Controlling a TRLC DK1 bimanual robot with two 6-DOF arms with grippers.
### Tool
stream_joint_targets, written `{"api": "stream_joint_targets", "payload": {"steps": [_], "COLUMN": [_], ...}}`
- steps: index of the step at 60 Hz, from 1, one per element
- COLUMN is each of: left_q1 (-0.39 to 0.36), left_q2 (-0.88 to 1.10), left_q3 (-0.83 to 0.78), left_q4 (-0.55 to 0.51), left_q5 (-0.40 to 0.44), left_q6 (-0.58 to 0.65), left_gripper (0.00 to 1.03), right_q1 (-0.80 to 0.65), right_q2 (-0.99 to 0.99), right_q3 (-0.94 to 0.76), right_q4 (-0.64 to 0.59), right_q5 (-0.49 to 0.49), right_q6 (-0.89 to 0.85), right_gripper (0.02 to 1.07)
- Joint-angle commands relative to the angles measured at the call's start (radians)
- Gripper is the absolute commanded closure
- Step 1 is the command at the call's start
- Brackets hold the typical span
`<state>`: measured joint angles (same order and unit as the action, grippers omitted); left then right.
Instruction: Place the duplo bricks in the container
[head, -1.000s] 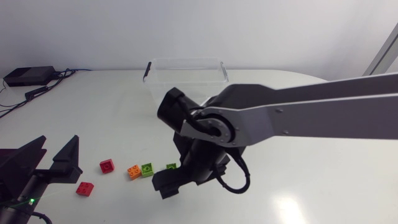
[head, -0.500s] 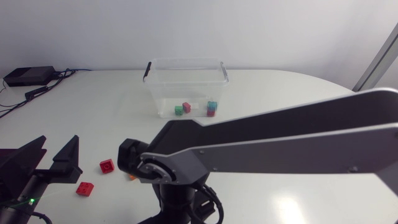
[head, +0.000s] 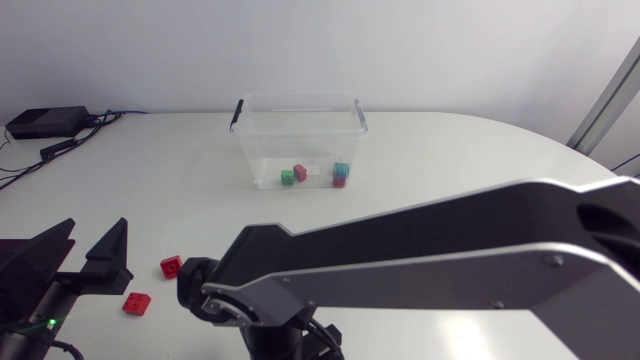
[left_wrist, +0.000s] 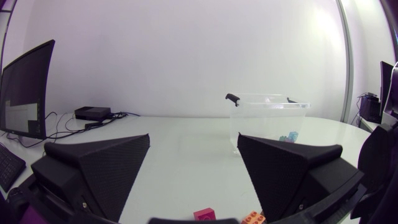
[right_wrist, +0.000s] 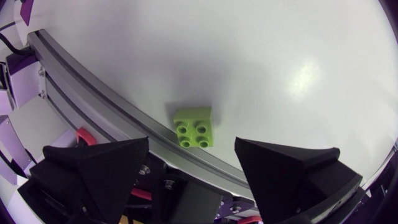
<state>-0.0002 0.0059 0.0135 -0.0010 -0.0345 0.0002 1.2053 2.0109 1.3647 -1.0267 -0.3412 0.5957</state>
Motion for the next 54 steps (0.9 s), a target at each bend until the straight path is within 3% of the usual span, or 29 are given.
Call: {"api": "stream_joint_targets", "payload": {"steps": [1,29,34,42,54], "left_q1": [0.008,0.008,0.006,0.002,0.002], "left_q2": [0.014,0.005,0.003,0.003,0.005], "left_q3": [-0.01,-0.012,-0.012,-0.012,-0.012], "left_q4": [-0.011,-0.008,-0.008,-0.008,-0.008], "left_q5": [0.001,0.001,0.001,0.001,0.001], "left_q6": [-0.002,-0.002,-0.003,-0.003,-0.003], "left_gripper": [0.05,0.05,0.05,0.05,0.05], "right_q1": [0.028,0.043,0.046,0.051,0.056], "right_q2": [0.048,0.075,0.072,0.066,0.046], "right_q3": [0.005,0.017,0.016,0.02,0.002], "right_q4": [-0.024,-0.041,-0.041,-0.019,0.01], "right_q5": [-0.01,0.034,0.056,0.105,0.133], "right_q6": [0.023,0.032,0.032,0.026,0.021], "right_gripper": [0.07,0.14,0.26,0.68,0.71]}}
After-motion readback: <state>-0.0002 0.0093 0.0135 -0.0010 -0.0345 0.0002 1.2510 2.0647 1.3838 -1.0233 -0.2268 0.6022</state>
